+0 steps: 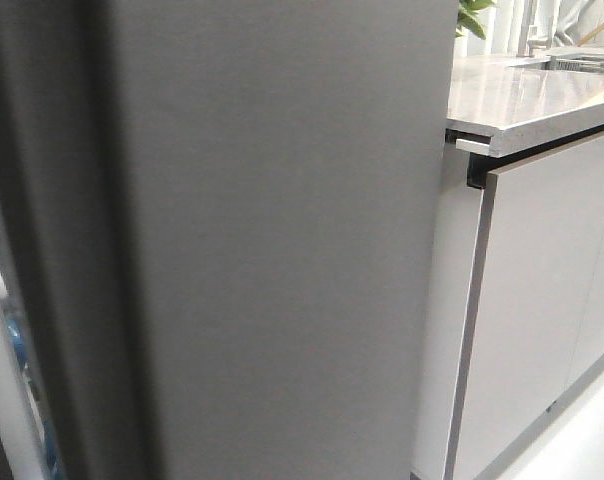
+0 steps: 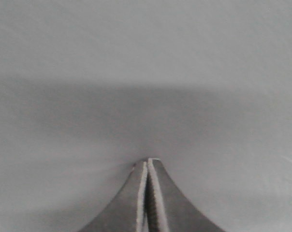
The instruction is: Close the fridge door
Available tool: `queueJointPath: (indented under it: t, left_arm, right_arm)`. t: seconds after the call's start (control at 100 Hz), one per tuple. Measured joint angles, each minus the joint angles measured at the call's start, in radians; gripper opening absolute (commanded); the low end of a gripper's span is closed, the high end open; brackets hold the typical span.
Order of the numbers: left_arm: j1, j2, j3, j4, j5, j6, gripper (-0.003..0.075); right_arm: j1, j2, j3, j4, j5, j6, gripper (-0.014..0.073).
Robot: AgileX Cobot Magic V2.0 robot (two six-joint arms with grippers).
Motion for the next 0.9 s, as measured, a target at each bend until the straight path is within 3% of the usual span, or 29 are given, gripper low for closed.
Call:
queueJointPath:
  t: [0.499, 0.669, 0.899]
  left_arm:
    - [0.000, 0.000, 0.000, 0.000, 0.000, 0.000, -0.0020]
    - [0.000, 0.000, 0.000, 0.000, 0.000, 0.000, -0.0020]
    - [0.000, 0.000, 0.000, 0.000, 0.000, 0.000, -0.0020]
  right_arm:
    - [0.004, 0.313, -0.252, 0.004, -0.015, -0.035, -0.0045]
    - [0.004, 0.428, -0.271, 0.005, -0.050, -0.035, -0.0044]
    - [0.001, 0.439, -0.272, 0.001, -0.043, -0.035, -0.0044]
